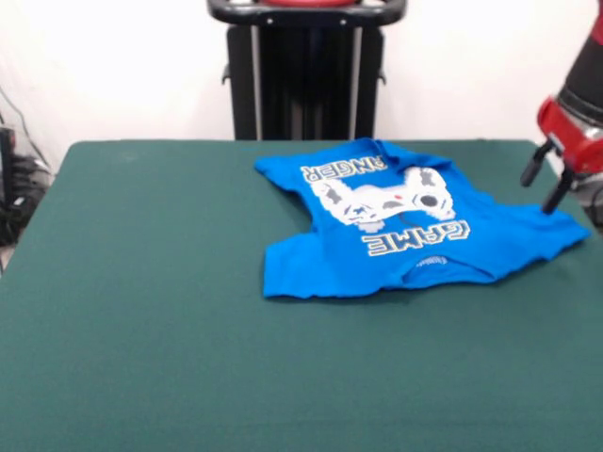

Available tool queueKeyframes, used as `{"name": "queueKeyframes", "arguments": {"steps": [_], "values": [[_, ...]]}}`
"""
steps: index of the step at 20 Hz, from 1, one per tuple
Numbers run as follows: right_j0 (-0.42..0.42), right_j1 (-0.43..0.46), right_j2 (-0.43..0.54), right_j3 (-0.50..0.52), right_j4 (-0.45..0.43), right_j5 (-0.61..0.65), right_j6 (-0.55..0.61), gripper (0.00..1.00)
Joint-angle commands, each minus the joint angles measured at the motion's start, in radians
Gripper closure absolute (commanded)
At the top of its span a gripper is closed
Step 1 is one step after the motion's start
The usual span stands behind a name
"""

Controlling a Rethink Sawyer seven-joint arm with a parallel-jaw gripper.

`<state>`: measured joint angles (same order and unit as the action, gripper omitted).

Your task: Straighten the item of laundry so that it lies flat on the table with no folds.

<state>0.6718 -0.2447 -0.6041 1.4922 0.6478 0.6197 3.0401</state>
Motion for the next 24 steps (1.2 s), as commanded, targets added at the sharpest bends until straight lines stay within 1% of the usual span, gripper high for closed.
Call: {"name": "queueKeyframes", "arguments": {"steps": [1, 4, 6, 9, 13, 16, 18, 21, 22, 24], "values": [[-0.04, 0.059, 0.084, 0.089, 0.0, -0.181, 0.159, 0.0], [-0.072, 0.032, 0.096, 0.13, -0.039, -0.233, 0.088, 0.0], [-0.113, 0.001, 0.117, 0.174, -0.078, -0.292, 0.02, 0.0], [-0.178, -0.057, 0.142, 0.241, -0.15, -0.366, -0.062, 0.0], [-0.259, -0.124, 0.166, 0.29, -0.264, -0.4, -0.119, 0.0], [-0.278, -0.148, 0.176, 0.297, -0.316, -0.396, -0.103, 0.0], [-0.303, -0.195, 0.191, 0.328, -0.341, -0.388, -0.114, 0.0], [-0.324, -0.218, 0.208, 0.34, -0.377, -0.383, -0.099, 0.0], [-0.343, -0.233, 0.23, 0.364, -0.384, -0.405, -0.093, 0.0], [-0.353, -0.226, 0.238, 0.367, -0.402, -0.431, -0.061, 0.0]]}}
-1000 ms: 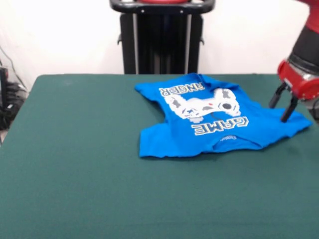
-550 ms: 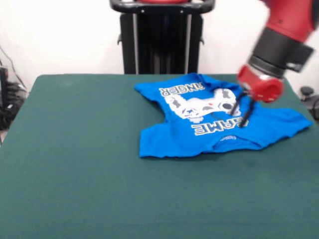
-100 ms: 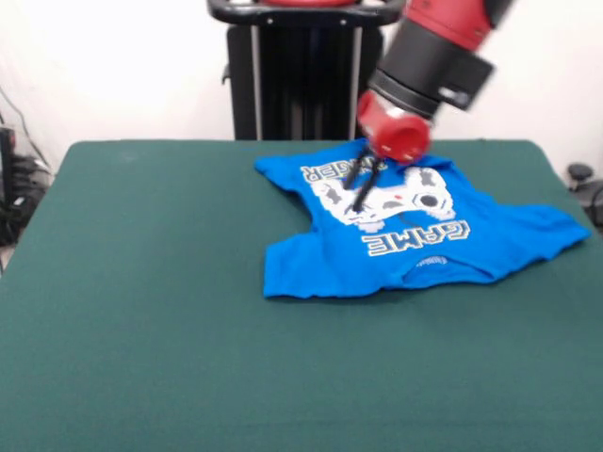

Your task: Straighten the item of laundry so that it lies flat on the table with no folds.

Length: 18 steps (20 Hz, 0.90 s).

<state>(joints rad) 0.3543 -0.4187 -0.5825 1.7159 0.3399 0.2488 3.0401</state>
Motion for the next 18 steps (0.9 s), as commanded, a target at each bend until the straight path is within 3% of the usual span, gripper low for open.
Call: {"name": "queueKeyframes", "arguments": {"steps": [1, 3, 11, 15, 18], "values": [[-0.041, -0.049, 0.22, 0.145, -0.103, -0.073, -0.046, 0.0], [-0.078, -0.017, 0.255, 0.143, -0.134, -0.151, -0.029, 0.0], [-0.078, 0.082, 0.258, 0.099, -0.174, -0.282, 0.047, 0.0], [-0.079, 0.096, 0.244, 0.094, -0.197, -0.344, 0.044, 0.0], [-0.111, 0.058, 0.258, 0.108, -0.25, -0.364, 0.015, 0.0]]}}
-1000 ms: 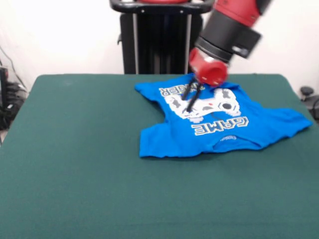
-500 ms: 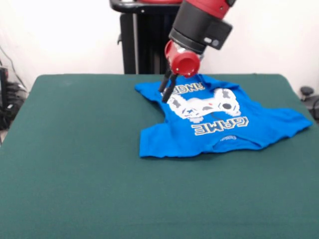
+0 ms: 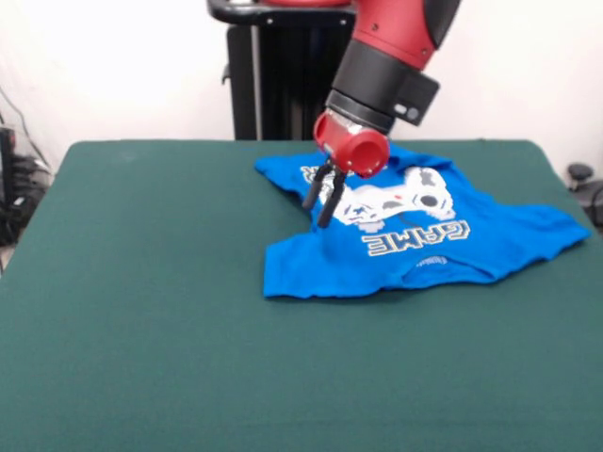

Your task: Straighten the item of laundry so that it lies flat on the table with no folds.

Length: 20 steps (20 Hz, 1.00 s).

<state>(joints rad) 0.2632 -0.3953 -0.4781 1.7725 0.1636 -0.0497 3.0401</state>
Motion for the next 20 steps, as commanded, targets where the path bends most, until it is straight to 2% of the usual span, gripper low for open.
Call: {"name": "queueKeyframes", "arguments": {"steps": [1, 6, 12, 17, 20], "values": [[-0.025, 0.024, 0.153, 0.055, -0.09, -0.071, 0.009, 0.0], [-0.03, 0.038, 0.135, 0.04, -0.144, -0.157, 0.02, 0.0], [-0.087, -0.018, 0.149, 0.038, -0.261, -0.139, -0.029, 0.0], [-0.084, 0.038, 0.123, -0.008, -0.296, -0.2, -0.018, 0.0], [-0.066, 0.083, 0.114, -0.026, -0.273, -0.236, 0.012, 0.0]]}}
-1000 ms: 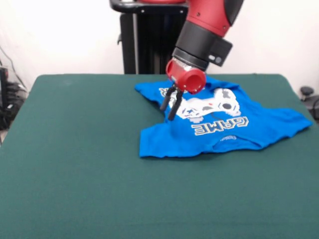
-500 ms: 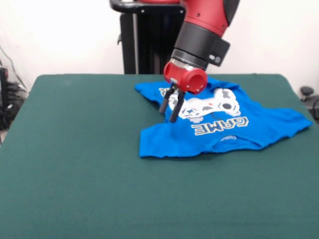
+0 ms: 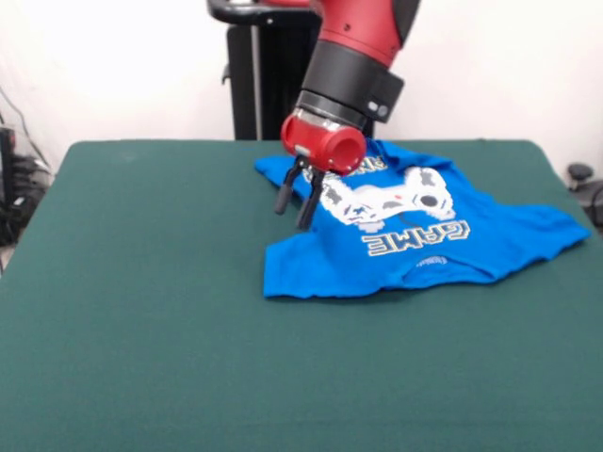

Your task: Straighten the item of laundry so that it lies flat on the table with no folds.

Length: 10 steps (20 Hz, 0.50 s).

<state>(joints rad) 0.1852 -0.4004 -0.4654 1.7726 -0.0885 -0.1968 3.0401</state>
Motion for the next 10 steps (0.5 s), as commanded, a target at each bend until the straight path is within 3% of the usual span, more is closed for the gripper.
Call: {"name": "queueKeyframes", "arguments": {"steps": [1, 10], "values": [[0.015, 0.105, 0.1, -0.034, -0.013, -0.1, 0.017, 0.0], [-0.052, 0.135, 0.181, -0.078, -0.057, -0.31, 0.045, 0.0]]}}
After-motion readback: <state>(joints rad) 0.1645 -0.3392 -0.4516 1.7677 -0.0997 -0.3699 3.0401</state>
